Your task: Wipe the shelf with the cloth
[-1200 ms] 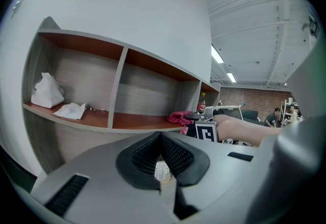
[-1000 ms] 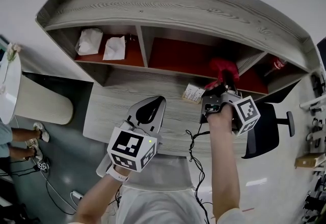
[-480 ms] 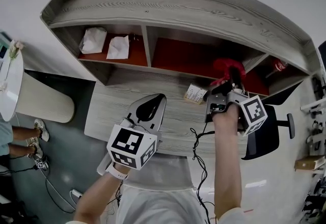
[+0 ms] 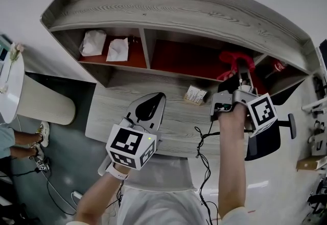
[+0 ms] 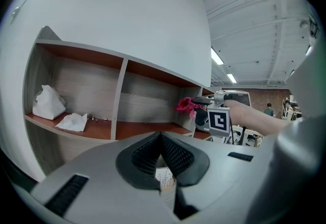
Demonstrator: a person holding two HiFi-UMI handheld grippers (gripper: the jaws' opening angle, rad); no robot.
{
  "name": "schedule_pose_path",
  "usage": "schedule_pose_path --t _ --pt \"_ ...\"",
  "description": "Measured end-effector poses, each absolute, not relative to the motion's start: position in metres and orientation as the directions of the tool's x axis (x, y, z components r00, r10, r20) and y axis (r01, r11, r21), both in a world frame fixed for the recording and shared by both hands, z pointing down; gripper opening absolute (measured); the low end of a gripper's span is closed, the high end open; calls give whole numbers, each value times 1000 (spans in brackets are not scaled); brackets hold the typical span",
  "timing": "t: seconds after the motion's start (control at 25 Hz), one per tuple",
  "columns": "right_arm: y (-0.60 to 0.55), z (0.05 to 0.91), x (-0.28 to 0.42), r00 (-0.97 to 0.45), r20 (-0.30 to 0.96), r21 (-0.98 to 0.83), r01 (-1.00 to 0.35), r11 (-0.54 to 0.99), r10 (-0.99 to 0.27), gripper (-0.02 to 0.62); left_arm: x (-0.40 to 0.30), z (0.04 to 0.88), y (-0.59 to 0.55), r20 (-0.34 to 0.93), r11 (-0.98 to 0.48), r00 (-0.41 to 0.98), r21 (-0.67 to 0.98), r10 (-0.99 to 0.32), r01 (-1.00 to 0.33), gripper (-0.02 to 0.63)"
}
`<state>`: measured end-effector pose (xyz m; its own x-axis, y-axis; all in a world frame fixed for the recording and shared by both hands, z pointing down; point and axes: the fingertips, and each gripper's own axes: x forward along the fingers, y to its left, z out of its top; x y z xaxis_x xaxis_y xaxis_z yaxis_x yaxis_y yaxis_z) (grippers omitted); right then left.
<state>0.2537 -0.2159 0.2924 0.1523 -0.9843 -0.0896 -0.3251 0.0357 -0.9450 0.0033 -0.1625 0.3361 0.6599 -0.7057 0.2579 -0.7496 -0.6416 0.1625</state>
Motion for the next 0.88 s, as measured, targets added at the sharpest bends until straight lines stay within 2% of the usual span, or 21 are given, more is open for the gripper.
schedule_pose_path --t 0.24,0.44,0.88 --pt "-223 256 259 135 -171 -912 -398 105 -976 104 8 334 -161 259 -644 661 159 -704 -748 6" --pt "-227 242 254 68 -196 -888 -435 148 -978 104 9 333 -159 258 -644 662 162 -703 -748 6" --pt "-187 296 224 -120 -45 -789 -604 109 -992 104 11 327 -135 258 -649 671 176 -696 -740 6"
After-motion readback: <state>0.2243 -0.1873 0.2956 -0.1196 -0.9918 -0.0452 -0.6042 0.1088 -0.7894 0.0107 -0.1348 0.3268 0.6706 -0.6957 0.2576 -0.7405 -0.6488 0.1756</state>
